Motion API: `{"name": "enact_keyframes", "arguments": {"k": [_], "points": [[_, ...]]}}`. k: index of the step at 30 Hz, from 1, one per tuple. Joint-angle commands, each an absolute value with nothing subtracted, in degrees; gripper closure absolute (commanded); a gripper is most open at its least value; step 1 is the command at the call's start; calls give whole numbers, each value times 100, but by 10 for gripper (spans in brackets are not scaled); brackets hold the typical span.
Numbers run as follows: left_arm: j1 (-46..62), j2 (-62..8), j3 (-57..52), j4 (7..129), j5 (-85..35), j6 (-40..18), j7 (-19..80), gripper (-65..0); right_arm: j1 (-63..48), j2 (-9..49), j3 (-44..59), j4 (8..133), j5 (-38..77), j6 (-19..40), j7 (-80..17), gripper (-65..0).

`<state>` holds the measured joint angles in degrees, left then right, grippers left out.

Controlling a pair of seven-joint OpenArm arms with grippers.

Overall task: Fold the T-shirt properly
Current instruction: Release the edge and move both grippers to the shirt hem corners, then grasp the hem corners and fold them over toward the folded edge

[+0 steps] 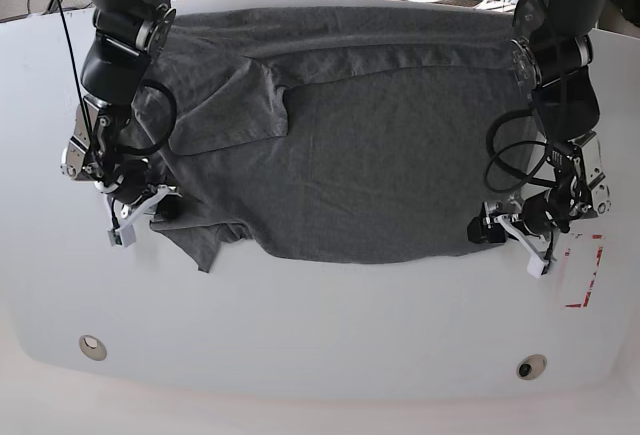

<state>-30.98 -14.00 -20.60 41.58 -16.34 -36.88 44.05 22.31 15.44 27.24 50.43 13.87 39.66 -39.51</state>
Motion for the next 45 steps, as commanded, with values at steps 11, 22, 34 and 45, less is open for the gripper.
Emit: {"name": "enact_keyframes", "arguments": {"k": [11, 22, 34, 45], "points": [[-3266, -1095, -1719, 4215, -1684, -3697, 4330, -240, 2431, 1640, 2721, 5121, 1481, 4000, -3846, -51], [-3292, -1068, -1710, 4268, -1429, -3574, 4330, 0, 2703, 1631, 2589, 5130, 1051, 4000, -3855, -29], [-3037, -1349, -1719, 5727, -1446, -3582, 4611, 0, 2879, 1578, 2580, 5877, 690, 4000, -4391, 0], [-2730, -1420, -1938, 7231, -1525, -3591, 5253, 0, 2686, 1543, 2580, 7125, 699, 4000, -5393, 0]]}}
